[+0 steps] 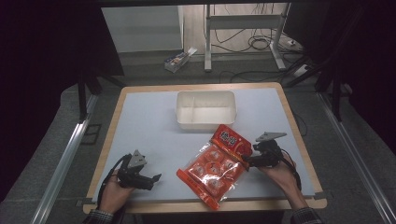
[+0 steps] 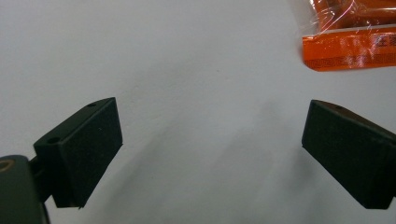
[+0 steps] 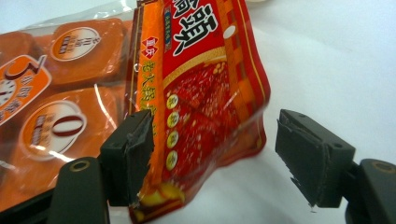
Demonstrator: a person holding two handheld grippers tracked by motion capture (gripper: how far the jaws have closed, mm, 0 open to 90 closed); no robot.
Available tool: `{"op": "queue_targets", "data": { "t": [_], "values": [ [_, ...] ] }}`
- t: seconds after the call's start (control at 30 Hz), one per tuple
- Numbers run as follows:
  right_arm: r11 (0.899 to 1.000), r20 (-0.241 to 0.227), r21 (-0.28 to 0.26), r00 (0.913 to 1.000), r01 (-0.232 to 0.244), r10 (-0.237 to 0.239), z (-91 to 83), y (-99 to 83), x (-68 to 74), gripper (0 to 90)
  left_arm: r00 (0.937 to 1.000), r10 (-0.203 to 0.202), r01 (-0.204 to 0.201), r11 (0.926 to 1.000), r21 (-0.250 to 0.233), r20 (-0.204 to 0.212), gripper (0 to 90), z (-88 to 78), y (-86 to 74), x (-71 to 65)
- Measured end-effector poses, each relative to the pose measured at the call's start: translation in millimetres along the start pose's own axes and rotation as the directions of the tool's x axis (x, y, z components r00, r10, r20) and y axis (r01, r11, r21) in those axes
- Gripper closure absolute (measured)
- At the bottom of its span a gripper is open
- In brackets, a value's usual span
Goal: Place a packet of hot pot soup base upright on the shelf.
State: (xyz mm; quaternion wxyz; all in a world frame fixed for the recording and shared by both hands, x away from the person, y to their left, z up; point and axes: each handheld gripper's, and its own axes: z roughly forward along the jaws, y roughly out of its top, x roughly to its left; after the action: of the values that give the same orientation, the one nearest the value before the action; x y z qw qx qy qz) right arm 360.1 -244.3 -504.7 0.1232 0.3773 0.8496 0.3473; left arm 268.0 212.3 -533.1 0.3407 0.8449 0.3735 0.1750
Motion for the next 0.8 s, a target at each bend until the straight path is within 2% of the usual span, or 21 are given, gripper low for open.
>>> {"op": "queue_targets", "data": {
  "t": [0.1,0.3,0.33,0.5,0.53,0.57,0.6,0.67,0.73,0.77,0.8],
  "values": [
    [1.000,-0.005,0.012,1.0000,-0.001,0.001,5.9,2.9,-0.8,27.5,1.0000,0.003,-0.003,1.0000,0.005,0.000,4.9,0.1,0.0,0.0],
    [1.000,-0.053,0.030,0.9986,0.006,-0.004,21.5,12.2,-0.7,32.2,1.0000,0.008,-0.008,0.9999,0.009,-0.004,5.1,0.6,0.0,-0.6],
    [0.999,-0.066,0.035,0.9977,0.016,-0.013,24.9,16.3,1.2,36.2,1.0000,0.008,-0.008,0.9999,0.009,-0.004,5.1,0.6,0.0,-0.6],
    [0.999,-0.101,0.051,0.9948,0.020,-0.014,33.5,22.8,3.1,43.4,0.9999,0.010,-0.010,0.9999,0.010,-0.006,5.2,0.7,0.2,-0.8],
    [0.998,-0.131,0.055,0.9913,0.010,-0.003,37.0,25.8,2.8,49.2,0.9999,0.010,-0.010,0.9999,0.011,-0.006,5.1,1.0,0.2,-0.9],
    [0.998,-0.131,0.055,0.9913,0.010,-0.003,37.0,25.8,2.8,49.2,0.9999,0.010,-0.010,0.9999,0.011,-0.006,5.2,1.0,0.2,-0.9],
    [0.998,-0.162,0.062,0.9868,0.014,-0.004,41.1,28.4,3.0,54.7,0.9999,0.012,-0.012,0.9999,0.012,-0.007,5.2,1.2,0.3,-1.0],
    [0.998,-0.172,0.066,0.9850,0.020,-0.008,43.0,29.7,3.5,57.6,0.9999,0.012,-0.012,0.9998,0.012,-0.007,5.2,1.2,0.3,-1.0],
    [0.997,-0.209,0.071,0.9778,0.030,-0.015,47.0,32.7,4.2,65.0,0.9999,0.013,-0.013,0.9998,0.012,-0.007,5.2,1.3,0.2,-0.9],
    [0.996,-0.230,0.076,0.9729,0.039,-0.021,49.5,35.0,4.5,73.2,0.9999,0.012,-0.012,0.9999,0.012,-0.008,5.2,1.4,0.2,-0.9],
    [0.996,-0.250,0.076,0.9681,0.035,-0.015,50.2,36.0,4.0,77.8,0.9999,0.013,-0.013,0.9998,0.012,-0.009,5.2,1.4,0.2,-0.9]
  ]
}}
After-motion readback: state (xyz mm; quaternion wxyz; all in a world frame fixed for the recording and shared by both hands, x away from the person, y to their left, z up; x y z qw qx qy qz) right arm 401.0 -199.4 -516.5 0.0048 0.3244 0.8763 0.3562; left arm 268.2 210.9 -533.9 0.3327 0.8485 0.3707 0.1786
